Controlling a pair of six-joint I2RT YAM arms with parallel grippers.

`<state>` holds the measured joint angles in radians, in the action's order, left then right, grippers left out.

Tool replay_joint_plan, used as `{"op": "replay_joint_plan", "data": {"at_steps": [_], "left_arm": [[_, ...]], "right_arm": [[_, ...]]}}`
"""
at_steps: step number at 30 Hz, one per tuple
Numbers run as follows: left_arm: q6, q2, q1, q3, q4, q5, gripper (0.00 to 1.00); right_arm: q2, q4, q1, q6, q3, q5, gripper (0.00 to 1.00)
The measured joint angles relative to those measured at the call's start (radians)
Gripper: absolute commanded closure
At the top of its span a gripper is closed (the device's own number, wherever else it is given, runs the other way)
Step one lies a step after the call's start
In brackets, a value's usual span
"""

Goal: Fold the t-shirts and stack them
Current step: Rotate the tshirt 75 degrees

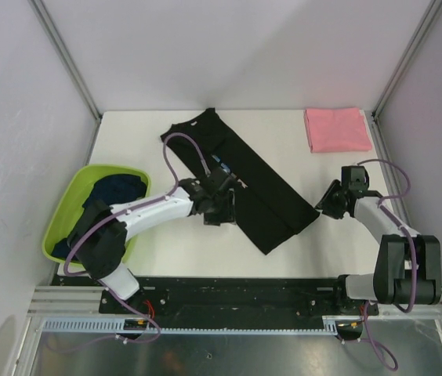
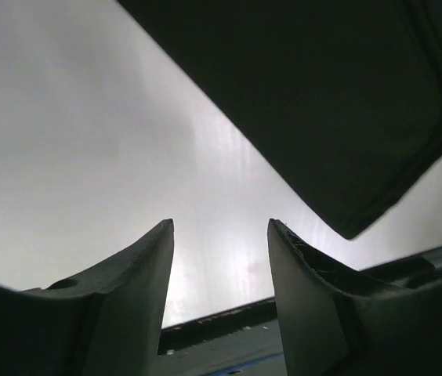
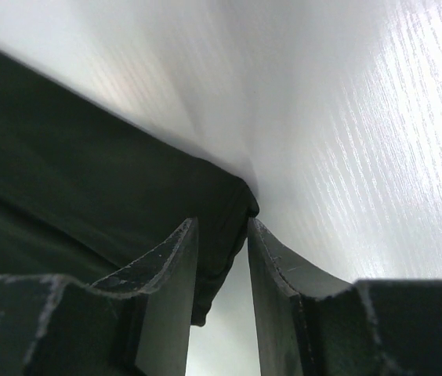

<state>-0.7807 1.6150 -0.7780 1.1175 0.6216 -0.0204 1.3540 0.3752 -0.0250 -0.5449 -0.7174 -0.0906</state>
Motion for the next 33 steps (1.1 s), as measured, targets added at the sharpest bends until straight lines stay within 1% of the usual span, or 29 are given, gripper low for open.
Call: {"op": "replay_joint_plan", "data": {"at_steps": [4,8,14,19,25,33], "left_arm": [[-0.097,-0.003,-0.116,-0.021,-0.043,-0.002,0.43],[-0.222,0.011,-0.208,-0.028,-0.089,-0.002,0.42],[-0.492,0.034,-0.282,-0.097,-0.179,-0.006,0.43],[-0.682,0.074,-0.322,-0.110,-0.213,-0.033,0.43],[-0.792,0.138,-0.345,-0.100,-0.248,-0.053,0.47],[-0.877,0.174,-0.363,-0.076,-0.265,-0.081,0.50]], "right_arm": [[-0.050,0.010,-0.005,0.000,0.000,0.000,0.64],[-0.055,0.019,-0.008,0.000,0.000,0.003,0.64],[-0.059,0.028,-0.012,0.000,0.000,0.008,0.65],[-0.087,0.048,-0.015,0.001,0.000,0.008,0.65],[-0.107,0.068,-0.023,0.007,0.000,0.015,0.65],[-0.127,0.084,-0.028,0.016,0.000,0.015,0.65]]}}
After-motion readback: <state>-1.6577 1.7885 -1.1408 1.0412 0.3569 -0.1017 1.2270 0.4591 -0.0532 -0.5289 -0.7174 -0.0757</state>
